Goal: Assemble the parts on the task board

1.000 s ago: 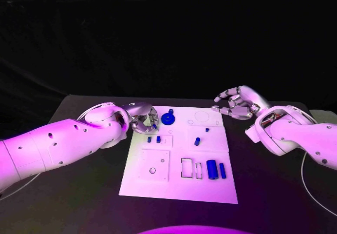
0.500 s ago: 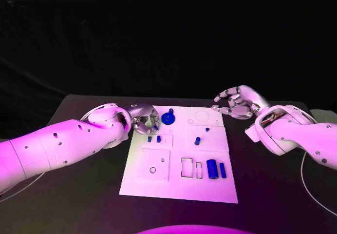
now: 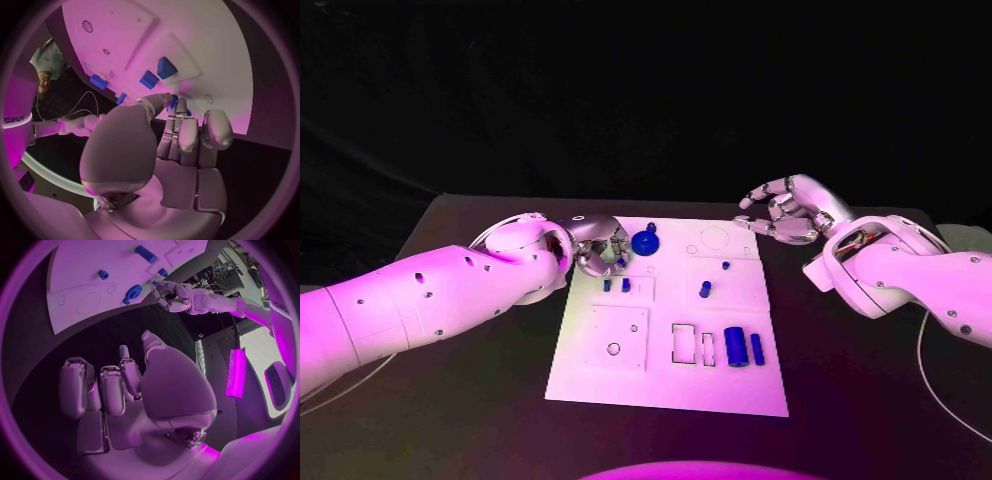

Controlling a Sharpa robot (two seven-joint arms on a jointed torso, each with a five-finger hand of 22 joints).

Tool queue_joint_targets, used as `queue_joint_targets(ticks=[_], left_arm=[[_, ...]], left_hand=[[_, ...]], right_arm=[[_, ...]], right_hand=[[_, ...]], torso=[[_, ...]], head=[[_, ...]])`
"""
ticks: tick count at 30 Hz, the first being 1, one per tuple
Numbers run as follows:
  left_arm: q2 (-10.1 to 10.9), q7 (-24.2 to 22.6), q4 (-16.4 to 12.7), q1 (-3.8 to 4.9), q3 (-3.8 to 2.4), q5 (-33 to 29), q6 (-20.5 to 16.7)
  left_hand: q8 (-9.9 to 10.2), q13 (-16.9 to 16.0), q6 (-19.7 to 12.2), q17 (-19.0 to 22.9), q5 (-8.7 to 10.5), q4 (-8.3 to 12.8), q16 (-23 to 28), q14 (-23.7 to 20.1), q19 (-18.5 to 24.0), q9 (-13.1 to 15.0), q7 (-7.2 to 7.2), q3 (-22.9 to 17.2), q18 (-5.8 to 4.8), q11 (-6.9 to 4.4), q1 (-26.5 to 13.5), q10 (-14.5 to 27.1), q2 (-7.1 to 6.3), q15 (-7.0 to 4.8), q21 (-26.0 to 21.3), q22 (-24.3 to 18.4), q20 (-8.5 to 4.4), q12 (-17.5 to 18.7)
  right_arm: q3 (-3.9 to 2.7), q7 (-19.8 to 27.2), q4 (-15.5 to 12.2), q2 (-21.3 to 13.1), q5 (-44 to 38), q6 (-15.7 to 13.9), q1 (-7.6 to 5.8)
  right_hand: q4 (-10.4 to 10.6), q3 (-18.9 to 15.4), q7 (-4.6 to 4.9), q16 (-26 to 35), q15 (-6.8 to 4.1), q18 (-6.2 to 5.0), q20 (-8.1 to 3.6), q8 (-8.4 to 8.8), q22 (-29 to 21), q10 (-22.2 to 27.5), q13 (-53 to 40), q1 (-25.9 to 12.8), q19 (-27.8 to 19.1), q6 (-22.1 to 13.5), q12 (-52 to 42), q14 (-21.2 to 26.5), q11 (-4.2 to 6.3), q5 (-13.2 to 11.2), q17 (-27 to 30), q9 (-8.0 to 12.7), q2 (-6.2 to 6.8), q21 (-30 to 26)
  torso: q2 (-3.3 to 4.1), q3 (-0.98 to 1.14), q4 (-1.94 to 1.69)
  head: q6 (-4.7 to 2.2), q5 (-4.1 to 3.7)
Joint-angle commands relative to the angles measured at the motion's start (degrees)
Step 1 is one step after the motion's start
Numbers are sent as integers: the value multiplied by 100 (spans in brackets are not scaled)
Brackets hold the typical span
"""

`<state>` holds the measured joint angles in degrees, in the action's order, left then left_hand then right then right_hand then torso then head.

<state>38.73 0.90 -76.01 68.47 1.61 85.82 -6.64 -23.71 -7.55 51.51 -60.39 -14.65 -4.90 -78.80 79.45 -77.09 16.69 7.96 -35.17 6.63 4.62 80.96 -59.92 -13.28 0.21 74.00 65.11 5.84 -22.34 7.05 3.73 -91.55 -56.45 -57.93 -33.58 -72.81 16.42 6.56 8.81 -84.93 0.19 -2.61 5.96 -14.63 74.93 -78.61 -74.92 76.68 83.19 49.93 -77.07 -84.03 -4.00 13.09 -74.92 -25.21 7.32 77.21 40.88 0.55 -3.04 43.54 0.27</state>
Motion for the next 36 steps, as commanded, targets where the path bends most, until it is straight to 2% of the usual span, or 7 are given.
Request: queue_joint_targets(ticks=[1,14,25,36], left_arm=[[-17,-8,-11,-4,-1,-29,121],[-28,65,-4,-4,-1,-17,146],[-34,137,5,-3,-1,-16,174],[-27,121,-8,-3,0,-17,132]], left_hand=[[36,10,37,4,28,45,-24,23,-32,-8,13,5,-108,-14,-61,-38,6,3,6,-11,7,20],[48,17,58,15,32,57,-25,20,-30,-5,3,4,-109,-20,-59,-60,17,0,8,-7,11,53],[407,151,-235,289,27,51,43,-106,113,-122,161,19,-64,149,-195,164,-98,136,-148,-221,107,469],[460,175,-246,365,25,27,60,-145,166,-143,182,49,-44,180,-260,218,-135,165,-213,-309,130,546]], right_arm=[[-1,37,-9,2,-26,38,3],[-1,34,-9,-3,-26,38,3],[-1,33,-8,-5,-26,37,3],[-1,32,-9,-10,-26,37,3]], right_hand=[[1,-23,-14,22,-50,-62,-20,-21,651,38,-141,-54,-34,-26,16,-283,8,37,-120,-6,-14,-39],[1,-23,-14,22,-50,-62,-20,-21,651,38,-141,-54,-34,-26,16,-283,8,37,-120,-6,-14,-39],[1,-23,-15,30,-51,-64,-22,-29,644,46,-129,-58,-37,-30,25,-280,9,37,-107,-5,-13,-52],[1,-23,-15,30,-51,-64,-22,-29,644,46,-129,-58,-37,-30,25,-280,9,37,-107,-5,-13,-52]], torso=[[0,0,3],[2,-1,0],[-2,2,-3],[2,1,3]], head=[[2,-3],[5,-11],[14,-12],[19,-19]])
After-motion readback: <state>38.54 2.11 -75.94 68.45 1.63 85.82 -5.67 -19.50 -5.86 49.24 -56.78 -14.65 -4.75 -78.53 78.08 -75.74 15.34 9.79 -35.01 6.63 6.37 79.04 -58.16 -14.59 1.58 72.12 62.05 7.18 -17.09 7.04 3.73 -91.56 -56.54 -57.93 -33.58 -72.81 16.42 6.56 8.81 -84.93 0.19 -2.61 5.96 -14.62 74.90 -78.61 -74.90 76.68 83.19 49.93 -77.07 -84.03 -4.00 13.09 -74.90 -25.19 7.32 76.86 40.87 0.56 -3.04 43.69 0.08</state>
